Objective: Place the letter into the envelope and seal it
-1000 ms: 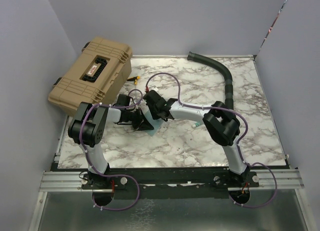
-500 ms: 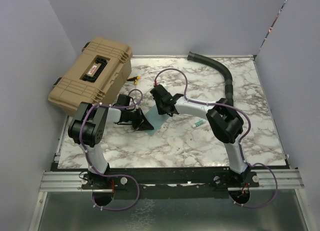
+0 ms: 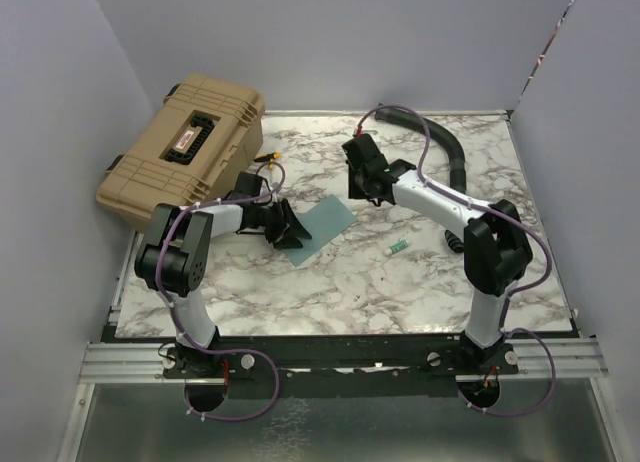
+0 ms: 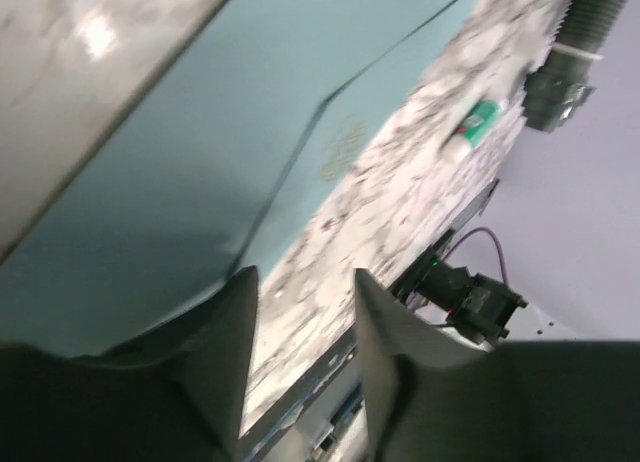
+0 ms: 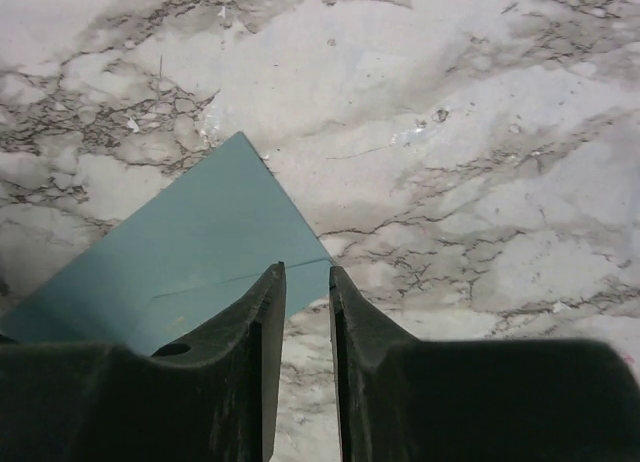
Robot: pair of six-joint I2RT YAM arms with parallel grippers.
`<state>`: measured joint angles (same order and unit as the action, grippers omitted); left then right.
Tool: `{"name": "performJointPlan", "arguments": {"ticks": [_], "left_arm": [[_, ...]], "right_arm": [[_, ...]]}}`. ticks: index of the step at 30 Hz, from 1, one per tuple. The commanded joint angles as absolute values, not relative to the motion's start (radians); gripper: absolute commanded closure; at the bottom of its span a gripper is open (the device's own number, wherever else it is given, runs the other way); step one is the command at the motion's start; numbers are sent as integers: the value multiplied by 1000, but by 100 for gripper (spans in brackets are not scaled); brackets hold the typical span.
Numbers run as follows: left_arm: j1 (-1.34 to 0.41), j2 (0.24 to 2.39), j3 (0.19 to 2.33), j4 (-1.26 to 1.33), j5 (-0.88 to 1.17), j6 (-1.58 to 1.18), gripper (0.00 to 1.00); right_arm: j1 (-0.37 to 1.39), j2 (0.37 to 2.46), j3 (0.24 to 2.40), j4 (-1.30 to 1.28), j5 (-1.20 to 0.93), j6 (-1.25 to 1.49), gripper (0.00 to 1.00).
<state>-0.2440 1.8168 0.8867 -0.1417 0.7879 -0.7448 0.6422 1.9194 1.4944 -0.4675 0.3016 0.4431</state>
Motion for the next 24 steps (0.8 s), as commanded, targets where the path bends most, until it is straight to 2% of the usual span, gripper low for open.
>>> {"name": "performJointPlan", "arguments": {"ticks": [1,4,7,10,14,19,24], "left_arm": [[-241,1702,982,-171,736,-738,47],[-244,1638,1007,-177,722,-733,28],[-248,1582,1026,-188,690,-708,14],[-258,1530,1032,-197,616,-672,2],[-272,1491,1032,-199,524,-638,1],[-281,1468,1026,-199,424,-633,1],[-281,1460,1028,-199,408,-631,1]], "right_arm": [[618,1814,1420,-528,283,540,71],[584,1772,1389,-615,311,608,67],[525,1720,1331,-704,328,693,64],[464,1646,1230,-731,334,767,55],[436,1572,1136,-765,347,868,49],[434,1542,1034,-736,310,1032,48],[433,1582,995,-663,280,1149,51]]}}
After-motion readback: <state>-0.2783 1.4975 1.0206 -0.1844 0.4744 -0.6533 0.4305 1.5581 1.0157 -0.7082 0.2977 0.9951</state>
